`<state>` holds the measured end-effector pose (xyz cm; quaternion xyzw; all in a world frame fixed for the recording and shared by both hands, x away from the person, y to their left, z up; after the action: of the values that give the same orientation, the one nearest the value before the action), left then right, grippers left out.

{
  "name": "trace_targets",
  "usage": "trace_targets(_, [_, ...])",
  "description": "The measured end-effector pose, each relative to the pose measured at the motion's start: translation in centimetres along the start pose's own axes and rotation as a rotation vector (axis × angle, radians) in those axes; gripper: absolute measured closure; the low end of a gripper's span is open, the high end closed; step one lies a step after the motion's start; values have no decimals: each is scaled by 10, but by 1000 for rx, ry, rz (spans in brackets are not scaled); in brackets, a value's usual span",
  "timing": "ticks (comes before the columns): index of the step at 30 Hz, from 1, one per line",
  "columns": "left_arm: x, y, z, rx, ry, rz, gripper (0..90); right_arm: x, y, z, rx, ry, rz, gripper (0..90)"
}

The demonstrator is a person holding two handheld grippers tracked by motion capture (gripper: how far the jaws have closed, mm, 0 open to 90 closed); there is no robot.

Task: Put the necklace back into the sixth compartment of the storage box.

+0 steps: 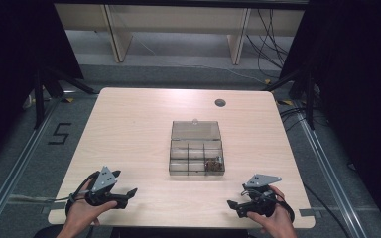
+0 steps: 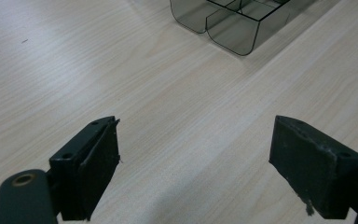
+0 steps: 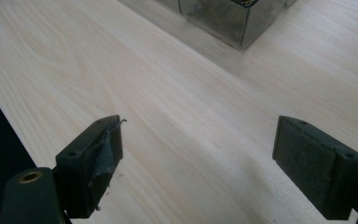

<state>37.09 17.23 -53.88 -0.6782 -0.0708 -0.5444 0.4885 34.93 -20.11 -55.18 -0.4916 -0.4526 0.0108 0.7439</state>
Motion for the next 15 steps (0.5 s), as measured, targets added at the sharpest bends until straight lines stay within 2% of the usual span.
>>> trace_targets(1, [0,1,-1,-4,-6,-6,152,-1,-1,1,0,7,5,168])
trace_targets(2, [-1,0,1,3,6,7,151,-2,-1,0,-4,0,6,168])
trace_targets(3, [-1,0,1,3,7,8,151,-1,1,0,-13,-7,-21,168])
trace_targets(6, [-1,1,-1,-2,-8,2,151,-4,-1,0,-13,-8,-1,168])
trace_targets(7, [-1,1,0,-4,0,3,152,-3,0,-1,-12,-19,-13,168])
trace_targets(8, [-1,1,-1,3,-18,2,152,-2,0,-2,-14,-49,-27,168])
trace_targets(9, [-1,1,-2,-8,-29,-2,152,-5,-2,1,-16,9,-12,168])
trace_targets(11, [0,1,-1,-1,-4,-2,152,-6,-1,0,-15,-12,-20,168])
trace_targets(12, [-1,0,0,-4,1,2,151,-6,1,2,-16,12,-33,168])
trace_targets(13, [-1,0,0,-4,1,2,152,-8,0,1,-14,-14,-20,168])
trace_targets(15, [0,1,0,-4,1,2,152,-8,0,0,-9,-32,-28,168])
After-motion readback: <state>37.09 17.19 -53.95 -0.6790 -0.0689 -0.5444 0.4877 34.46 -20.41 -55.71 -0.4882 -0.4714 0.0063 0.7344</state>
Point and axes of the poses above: each handheld gripper's, and its own axes: y roughly forward along the jaws, x roughly out of its top, z roughly to its left, the point moved 9 cm from there along y, roughly forward along the jaws
